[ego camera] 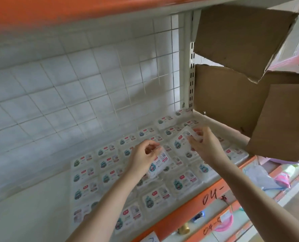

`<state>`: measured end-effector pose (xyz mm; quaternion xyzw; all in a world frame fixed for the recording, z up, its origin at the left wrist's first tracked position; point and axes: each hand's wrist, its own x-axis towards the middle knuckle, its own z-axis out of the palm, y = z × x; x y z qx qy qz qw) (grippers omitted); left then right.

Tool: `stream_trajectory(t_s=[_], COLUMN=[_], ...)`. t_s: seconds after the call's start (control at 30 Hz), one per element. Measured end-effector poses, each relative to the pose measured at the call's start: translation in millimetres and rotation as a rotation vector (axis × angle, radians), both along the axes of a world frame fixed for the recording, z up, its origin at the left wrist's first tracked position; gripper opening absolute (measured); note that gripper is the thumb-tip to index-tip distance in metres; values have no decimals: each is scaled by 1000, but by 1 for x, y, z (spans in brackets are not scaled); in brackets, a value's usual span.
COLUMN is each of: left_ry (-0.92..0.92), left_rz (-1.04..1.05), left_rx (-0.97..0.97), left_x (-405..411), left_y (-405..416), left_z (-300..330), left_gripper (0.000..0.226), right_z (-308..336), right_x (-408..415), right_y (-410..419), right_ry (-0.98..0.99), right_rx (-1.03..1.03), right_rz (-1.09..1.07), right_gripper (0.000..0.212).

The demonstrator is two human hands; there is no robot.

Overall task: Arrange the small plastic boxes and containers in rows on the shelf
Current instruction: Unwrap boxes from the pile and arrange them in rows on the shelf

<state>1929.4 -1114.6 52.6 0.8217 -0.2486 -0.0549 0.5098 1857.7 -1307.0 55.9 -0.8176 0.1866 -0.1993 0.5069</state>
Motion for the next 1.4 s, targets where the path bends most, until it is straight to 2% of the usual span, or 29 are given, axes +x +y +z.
stream_trajectory(t_s=[0.1, 0.2, 0.33, 0.47, 0.53, 0.6, 0.7, 0.9, 1.07, 1.23, 1.4], left_ry=[-87, -246, -327, -302, -283, -269, -278, -360, -486, -616, -735], left_rz=[13, 5, -58, -164, -182, -167, -120, -9, 27, 31, 101], left_rx=[90, 277, 435, 650, 753, 742, 614, 485, 498, 507, 504], left_x=[0, 2, -3, -10, -12, -13, -9, 23, 48, 59, 60], left_y=[-10, -7, 1, 12, 16, 18, 11, -32, -75, -92, -92], left_z=[-7, -12, -12, -6, -5, -3, 1, -6, -18, -29, -37], left_gripper=[9, 29, 45, 69, 74, 69, 60, 57, 55, 49, 41], right_z=[-3, -6, -14, -8, -4, -3, -3, 1, -5, -2, -5], right_x=[1, 1, 4, 7, 9, 11, 17, 40, 66, 75, 77], right_y=[-10, -17, -26, -27, -25, -24, -25, -54, -75, -83, -91], right_ry=[55, 109, 173, 264, 349, 390, 364, 240, 316, 235, 296], right_rx=[-111, -236, -456, -594, -661, -722, -707, -559, -376, -302, -346], right_rz=[24, 39, 106, 326, 418, 448, 424, 180, 140, 231, 228], right_gripper=[28, 30, 37, 65, 79, 79, 72, 63, 75, 63, 56])
